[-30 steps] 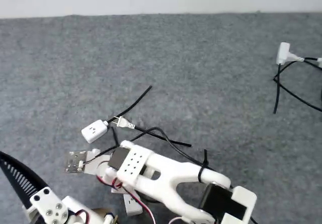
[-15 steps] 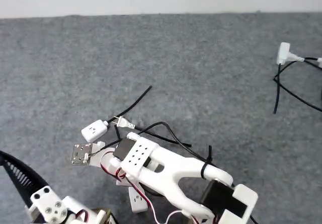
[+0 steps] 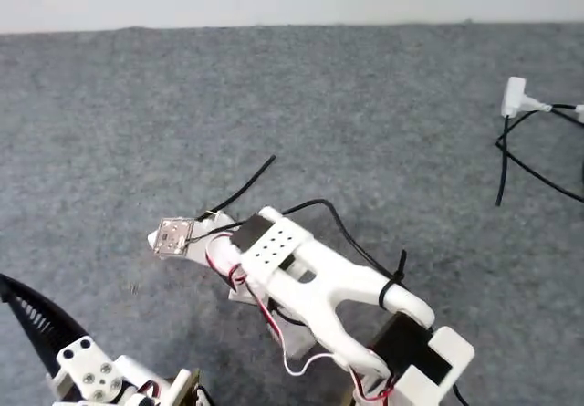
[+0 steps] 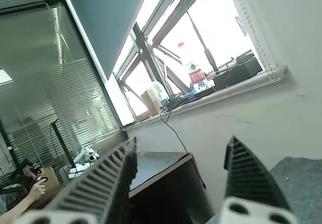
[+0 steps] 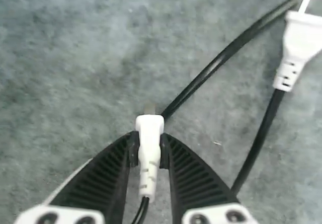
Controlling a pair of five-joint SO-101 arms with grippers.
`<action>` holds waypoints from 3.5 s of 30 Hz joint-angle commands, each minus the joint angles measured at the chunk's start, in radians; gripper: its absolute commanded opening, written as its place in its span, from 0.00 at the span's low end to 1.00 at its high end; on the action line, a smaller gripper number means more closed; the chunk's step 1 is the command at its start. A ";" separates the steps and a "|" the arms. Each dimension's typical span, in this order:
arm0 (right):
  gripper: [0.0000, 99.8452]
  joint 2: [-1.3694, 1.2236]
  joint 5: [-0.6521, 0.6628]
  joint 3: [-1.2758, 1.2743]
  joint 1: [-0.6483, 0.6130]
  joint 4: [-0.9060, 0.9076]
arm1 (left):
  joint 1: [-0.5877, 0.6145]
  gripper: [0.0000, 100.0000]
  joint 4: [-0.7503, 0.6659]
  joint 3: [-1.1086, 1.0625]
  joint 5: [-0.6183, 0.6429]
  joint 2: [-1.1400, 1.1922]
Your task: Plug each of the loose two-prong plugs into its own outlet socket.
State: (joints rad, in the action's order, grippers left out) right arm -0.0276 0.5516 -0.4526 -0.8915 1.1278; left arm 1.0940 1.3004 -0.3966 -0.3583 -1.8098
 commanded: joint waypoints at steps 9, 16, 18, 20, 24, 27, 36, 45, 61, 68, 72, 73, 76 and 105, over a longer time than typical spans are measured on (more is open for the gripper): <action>0.01 0.073 -0.034 0.092 -0.085 0.186 | 0.015 0.28 0.026 0.016 -0.003 -0.009; 0.01 0.390 0.018 0.060 -0.134 0.332 | 0.015 0.28 0.018 -0.058 -0.003 -0.009; 0.01 0.466 0.098 0.054 -0.134 0.367 | 0.015 0.28 0.018 -0.084 -0.005 -0.009; 0.01 0.495 0.172 0.025 -0.134 0.389 | 0.015 0.28 0.018 -0.093 -0.005 -0.009; 0.01 0.479 0.321 -0.097 -0.133 0.390 | 0.015 0.28 -0.002 -0.090 -0.005 -0.011; 0.01 0.481 0.396 -0.173 -0.111 0.387 | 0.015 0.28 -0.009 -0.093 -0.008 -0.011; 0.01 0.473 0.658 -0.259 0.087 0.291 | 0.012 0.28 -0.009 -0.096 -0.008 -0.011; 0.01 0.481 0.872 -0.324 0.097 0.173 | 0.011 0.28 -0.009 -0.096 -0.008 -0.011; 0.01 0.483 0.873 -0.359 0.019 0.130 | 0.011 0.28 -0.009 -0.097 -0.005 -0.011; 0.01 0.483 0.879 -0.356 0.024 0.148 | 0.009 0.28 -0.011 -0.127 0.018 -0.011; 0.01 0.483 0.881 -0.341 0.027 0.162 | 0.009 0.28 -0.048 -0.183 0.020 -0.011; 0.01 0.483 0.881 -0.333 0.027 0.174 | 0.015 0.28 -0.063 -0.191 0.020 -0.011; 0.01 0.483 0.895 -0.296 0.027 0.225 | 0.015 0.28 -0.081 -0.194 0.020 -0.012; 0.01 0.472 1.086 -0.242 0.079 0.375 | 0.011 0.28 -0.095 -0.196 0.025 -0.012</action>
State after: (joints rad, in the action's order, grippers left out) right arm 0.4419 1.6195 -0.7242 -0.8071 1.4975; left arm 1.1063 1.2329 -0.5930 -0.3521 -1.8098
